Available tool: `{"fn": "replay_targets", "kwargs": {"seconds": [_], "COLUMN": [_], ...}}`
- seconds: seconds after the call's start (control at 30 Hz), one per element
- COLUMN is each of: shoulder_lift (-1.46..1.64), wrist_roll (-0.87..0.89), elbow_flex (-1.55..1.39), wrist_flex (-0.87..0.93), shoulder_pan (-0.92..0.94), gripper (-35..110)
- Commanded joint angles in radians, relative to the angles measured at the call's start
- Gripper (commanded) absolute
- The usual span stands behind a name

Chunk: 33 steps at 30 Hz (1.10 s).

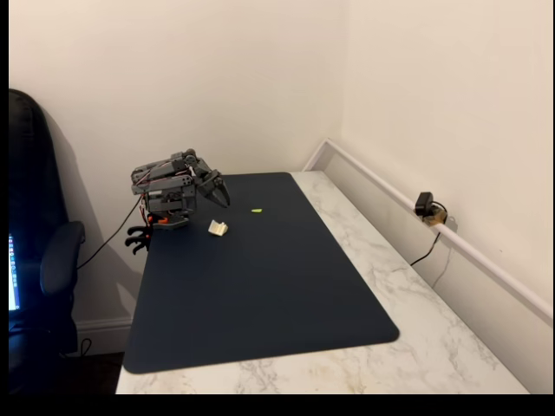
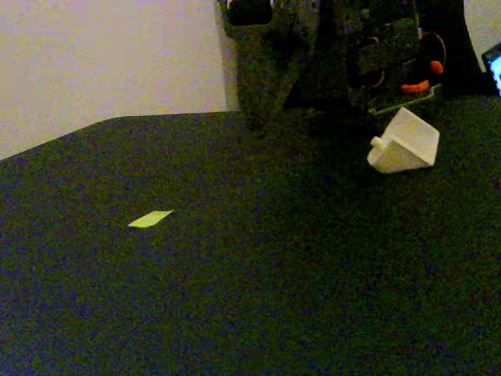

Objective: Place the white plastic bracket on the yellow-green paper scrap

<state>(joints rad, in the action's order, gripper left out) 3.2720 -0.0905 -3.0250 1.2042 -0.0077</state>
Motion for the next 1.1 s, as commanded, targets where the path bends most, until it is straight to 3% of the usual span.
{"fn": "replay_targets", "kwargs": {"seconds": [0.0,0.63,0.8,1.07], "shoulder_lift": [0.032,0.032,0.032,0.026], "wrist_roll": [-0.023,-0.025,-0.012,0.021], "elbow_flex": [0.043,0.043,0.043,0.252], "wrist_flex": [0.060,0.060,0.052,0.064], "shoulder_pan": [0.000,-0.002,-0.002,0.018], "gripper": [1,2,8,6]}}
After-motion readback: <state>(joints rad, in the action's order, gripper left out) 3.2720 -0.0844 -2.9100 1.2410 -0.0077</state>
